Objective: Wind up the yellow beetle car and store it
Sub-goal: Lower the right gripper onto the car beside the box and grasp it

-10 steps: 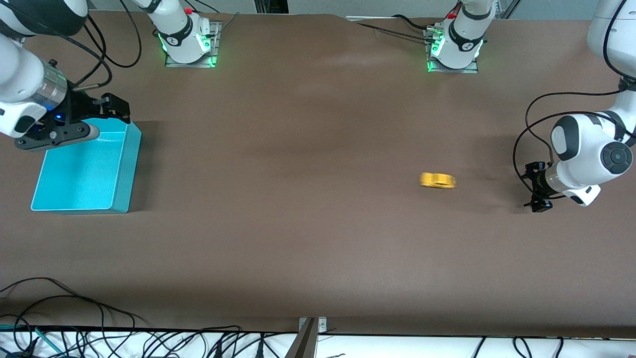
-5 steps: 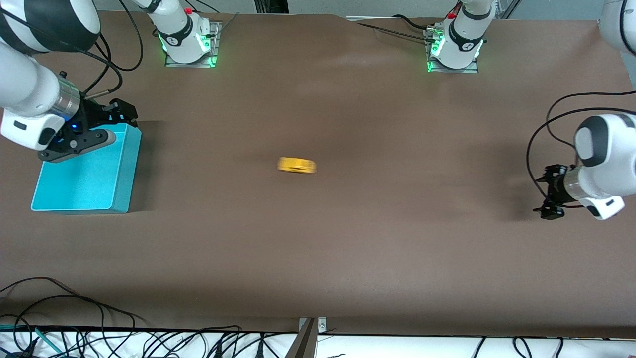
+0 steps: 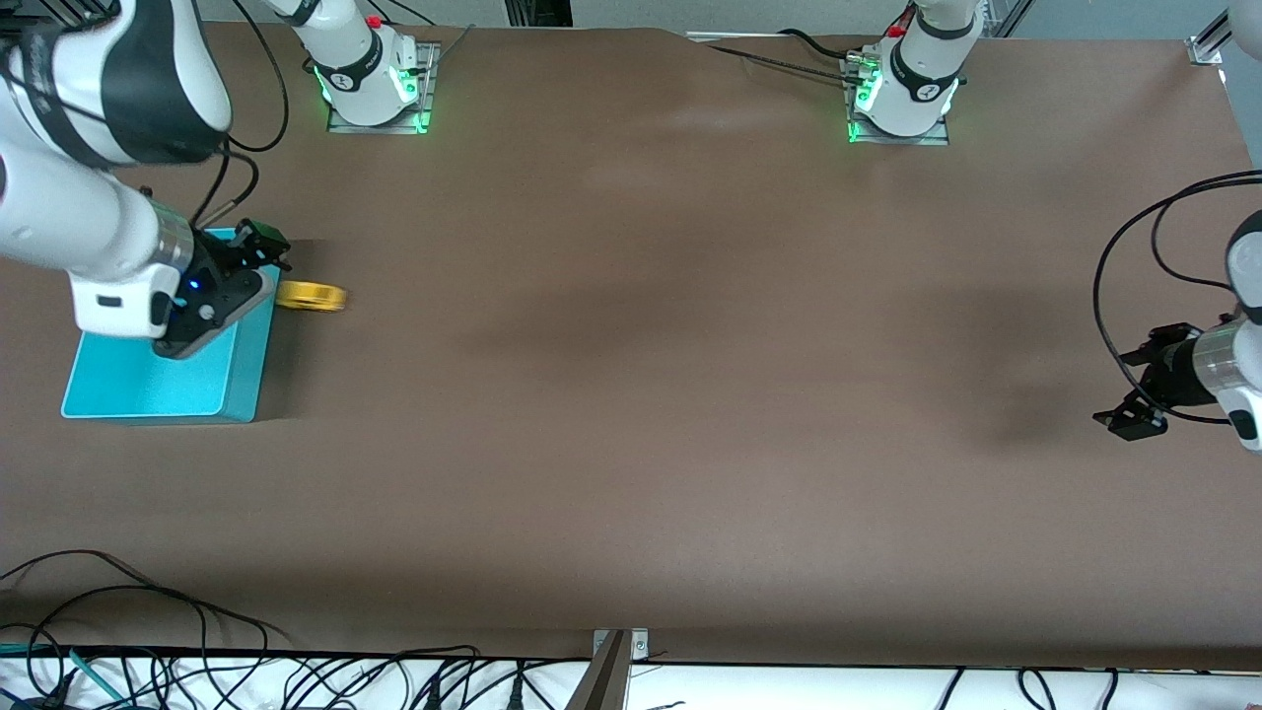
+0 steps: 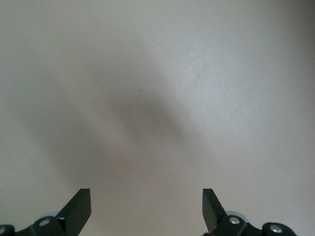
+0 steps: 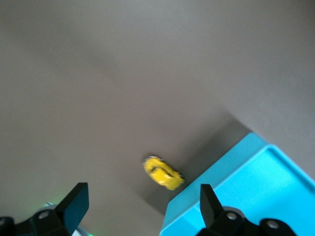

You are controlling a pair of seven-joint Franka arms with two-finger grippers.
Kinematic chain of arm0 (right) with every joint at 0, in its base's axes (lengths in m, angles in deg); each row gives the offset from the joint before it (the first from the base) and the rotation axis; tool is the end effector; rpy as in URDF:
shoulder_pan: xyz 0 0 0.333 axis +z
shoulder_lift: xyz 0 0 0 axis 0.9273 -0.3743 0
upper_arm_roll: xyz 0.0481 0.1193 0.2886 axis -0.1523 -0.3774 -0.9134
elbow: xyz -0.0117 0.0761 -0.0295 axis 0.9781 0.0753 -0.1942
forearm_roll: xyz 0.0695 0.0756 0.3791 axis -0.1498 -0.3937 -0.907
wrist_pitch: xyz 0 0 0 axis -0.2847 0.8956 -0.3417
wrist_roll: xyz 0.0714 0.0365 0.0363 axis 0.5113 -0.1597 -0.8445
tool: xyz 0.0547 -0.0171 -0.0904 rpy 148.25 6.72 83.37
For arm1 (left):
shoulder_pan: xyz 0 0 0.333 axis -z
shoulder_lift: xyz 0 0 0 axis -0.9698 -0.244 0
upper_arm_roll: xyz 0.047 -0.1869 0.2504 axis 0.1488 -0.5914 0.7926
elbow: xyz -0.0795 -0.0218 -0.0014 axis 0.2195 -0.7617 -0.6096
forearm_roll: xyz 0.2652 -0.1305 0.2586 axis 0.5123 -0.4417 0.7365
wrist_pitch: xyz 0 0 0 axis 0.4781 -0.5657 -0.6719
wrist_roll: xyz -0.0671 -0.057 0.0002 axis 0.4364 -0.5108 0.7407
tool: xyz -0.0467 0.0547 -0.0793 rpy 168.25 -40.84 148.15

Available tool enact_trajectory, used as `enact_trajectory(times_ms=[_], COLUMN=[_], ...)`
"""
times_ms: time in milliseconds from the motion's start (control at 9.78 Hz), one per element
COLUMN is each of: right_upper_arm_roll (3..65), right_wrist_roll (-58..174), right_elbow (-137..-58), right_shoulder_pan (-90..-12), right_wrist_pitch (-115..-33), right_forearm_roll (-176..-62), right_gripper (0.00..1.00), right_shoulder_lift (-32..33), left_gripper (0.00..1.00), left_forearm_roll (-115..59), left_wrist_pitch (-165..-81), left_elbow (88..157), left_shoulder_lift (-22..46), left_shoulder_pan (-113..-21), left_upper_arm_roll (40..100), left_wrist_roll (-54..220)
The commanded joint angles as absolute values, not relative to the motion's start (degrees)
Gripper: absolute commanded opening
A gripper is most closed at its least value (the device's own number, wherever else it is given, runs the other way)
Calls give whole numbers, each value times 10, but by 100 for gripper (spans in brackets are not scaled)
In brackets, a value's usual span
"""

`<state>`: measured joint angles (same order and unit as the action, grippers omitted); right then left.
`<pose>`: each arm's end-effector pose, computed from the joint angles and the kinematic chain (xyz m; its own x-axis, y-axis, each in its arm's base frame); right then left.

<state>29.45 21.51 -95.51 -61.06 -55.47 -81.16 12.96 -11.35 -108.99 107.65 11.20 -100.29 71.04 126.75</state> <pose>0.5955 0.0624 0.4682 0.6603 0.7360 -0.1493 0.7274 -0.6763 -0.1162 0.6623 0.1236 0.4106 0.5501 0.8311 -0.0813 0.8269 -0.5557 -0.0859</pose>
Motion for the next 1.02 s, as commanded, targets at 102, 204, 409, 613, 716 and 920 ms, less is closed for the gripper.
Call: enact_trajectory(times_ms=[102, 204, 409, 613, 716, 920], right_upper_arm_roll=[249, 246, 223, 203, 193, 189], right_wrist_roll=[39, -19, -92, -99, -108, -148], right_elbow=[-1056, -1096, -1211, -1303, -1330, -1420], right_shoulder_pan=[-694, -706, -728, -734, -743, -755], right_wrist_pitch=[-629, -659, -768, -858, -880, -968], right_forearm_roll=[-821, -821, -822, -822, -822, -822], right_gripper=[100, 100, 100, 100, 100, 100], right_shoulder_lift=[150, 155, 186, 225, 237, 265], left_gripper=[100, 100, 100, 100, 100, 100], left_forearm_roll=[-167, -173, -171, -166, -164, -164], left_wrist_pitch=[-1063, -1062, -1060, -1048, -1048, -1046], left_elbow=[1054, 1054, 1054, 1054, 1053, 1040], left_shoulder_lift=[142, 155, 167, 185, 189, 197], left_shoulder_pan=[-1008, -1007, -1004, -1000, -1000, -1000], left_upper_arm_roll=[703, 703, 700, 699, 687, 663], left_wrist_roll=[1120, 1074, 1018, 909, 886, 867])
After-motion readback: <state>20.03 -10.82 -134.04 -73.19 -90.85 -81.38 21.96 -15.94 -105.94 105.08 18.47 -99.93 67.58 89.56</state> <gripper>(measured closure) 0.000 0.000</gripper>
